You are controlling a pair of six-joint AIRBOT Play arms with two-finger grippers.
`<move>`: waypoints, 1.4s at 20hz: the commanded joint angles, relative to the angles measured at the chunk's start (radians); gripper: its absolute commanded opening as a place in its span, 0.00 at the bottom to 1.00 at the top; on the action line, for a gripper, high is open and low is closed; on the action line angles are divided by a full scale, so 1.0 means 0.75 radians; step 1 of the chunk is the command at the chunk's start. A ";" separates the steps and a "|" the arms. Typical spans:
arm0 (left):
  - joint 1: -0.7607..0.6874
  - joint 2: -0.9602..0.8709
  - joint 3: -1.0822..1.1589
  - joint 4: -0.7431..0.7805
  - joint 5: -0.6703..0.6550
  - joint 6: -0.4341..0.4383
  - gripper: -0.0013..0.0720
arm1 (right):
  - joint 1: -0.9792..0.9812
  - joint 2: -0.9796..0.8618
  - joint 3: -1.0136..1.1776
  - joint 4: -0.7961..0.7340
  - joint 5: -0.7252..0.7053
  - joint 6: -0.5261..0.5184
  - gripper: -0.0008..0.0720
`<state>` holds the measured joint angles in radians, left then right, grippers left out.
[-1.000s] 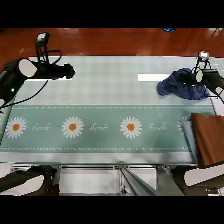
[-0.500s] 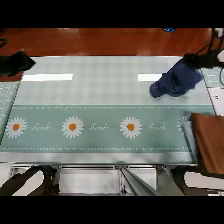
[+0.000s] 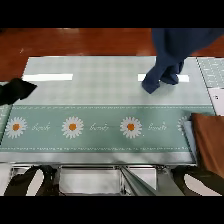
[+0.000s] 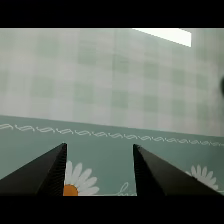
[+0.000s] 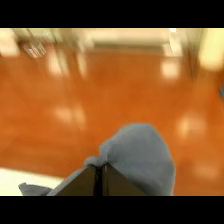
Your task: Fold the shirts.
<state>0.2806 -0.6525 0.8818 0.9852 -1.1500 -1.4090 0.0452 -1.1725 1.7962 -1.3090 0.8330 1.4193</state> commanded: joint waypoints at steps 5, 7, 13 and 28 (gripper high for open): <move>-0.071 0.161 -0.240 -0.040 0.009 0.013 0.71 | 0.240 0.031 0.296 -0.013 0.030 -0.049 0.05; -0.061 0.161 -0.240 -0.023 0.062 0.013 0.71 | 0.268 0.029 0.295 -0.011 0.157 -0.048 0.05; -0.023 0.161 -0.240 -0.028 0.139 0.013 0.71 | 0.333 -0.074 0.126 0.290 0.605 -0.044 0.05; -0.023 0.152 -0.337 -0.028 0.088 0.014 0.71 | 0.804 -0.762 -0.334 0.777 -0.100 0.045 0.58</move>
<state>0.2623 -0.5369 0.6682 0.9634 -1.0824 -1.3994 0.6521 -1.6863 1.5414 -0.8207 0.8288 1.4448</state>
